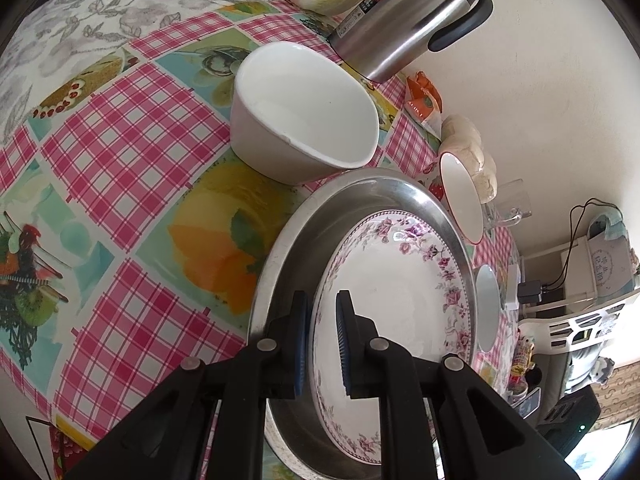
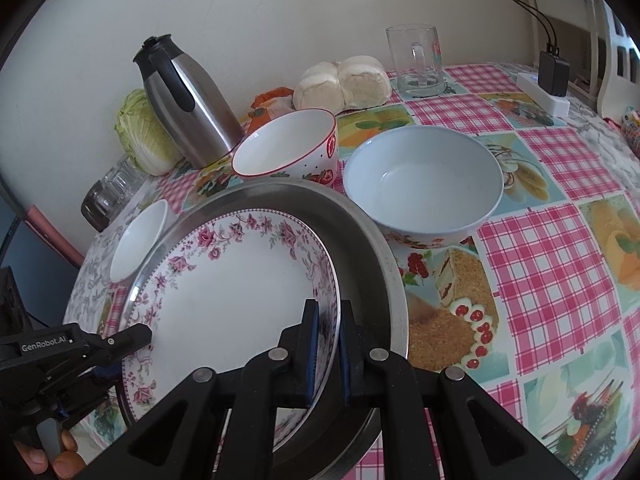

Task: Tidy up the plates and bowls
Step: 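Lower the floral-rim plate flat into the steel basin with both grippers, then open both grippers to release the floral-rim plate in the basin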

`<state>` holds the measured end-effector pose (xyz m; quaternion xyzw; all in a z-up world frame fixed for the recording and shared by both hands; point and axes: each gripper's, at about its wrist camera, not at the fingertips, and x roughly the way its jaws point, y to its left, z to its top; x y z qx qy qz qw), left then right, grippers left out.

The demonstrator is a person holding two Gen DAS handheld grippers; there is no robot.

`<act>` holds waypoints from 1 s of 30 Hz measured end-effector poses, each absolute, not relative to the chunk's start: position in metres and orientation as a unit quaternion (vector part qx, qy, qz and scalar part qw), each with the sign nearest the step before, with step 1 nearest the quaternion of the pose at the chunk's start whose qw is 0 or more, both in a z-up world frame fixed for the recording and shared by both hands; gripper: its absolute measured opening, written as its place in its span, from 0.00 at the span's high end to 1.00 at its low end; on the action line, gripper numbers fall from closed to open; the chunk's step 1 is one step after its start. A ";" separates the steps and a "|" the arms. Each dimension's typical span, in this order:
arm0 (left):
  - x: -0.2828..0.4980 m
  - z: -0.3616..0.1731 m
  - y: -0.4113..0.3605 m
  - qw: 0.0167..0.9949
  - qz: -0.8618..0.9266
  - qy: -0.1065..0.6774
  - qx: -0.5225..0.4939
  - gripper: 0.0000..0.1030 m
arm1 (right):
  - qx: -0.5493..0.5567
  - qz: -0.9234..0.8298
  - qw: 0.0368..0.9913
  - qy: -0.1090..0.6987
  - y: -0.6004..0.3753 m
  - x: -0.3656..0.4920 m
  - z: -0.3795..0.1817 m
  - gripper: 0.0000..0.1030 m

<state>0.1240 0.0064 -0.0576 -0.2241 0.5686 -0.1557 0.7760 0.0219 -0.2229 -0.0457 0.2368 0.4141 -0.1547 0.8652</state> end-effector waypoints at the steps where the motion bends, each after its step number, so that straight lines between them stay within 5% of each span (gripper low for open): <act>1: 0.124 -0.057 0.005 0.778 -0.154 0.569 -0.218 0.87 | 0.228 -0.159 0.865 0.417 -0.221 0.023 -0.045 0.88; 15: 0.123 -0.055 -0.001 0.787 -0.152 0.566 -0.192 0.83 | 0.156 -0.178 0.870 0.433 -0.208 0.027 -0.045 0.86; 30: 0.115 -0.012 -0.017 0.839 -0.167 0.504 -0.116 0.54 | 0.174 -0.179 0.892 0.377 -0.215 0.016 -0.015 0.85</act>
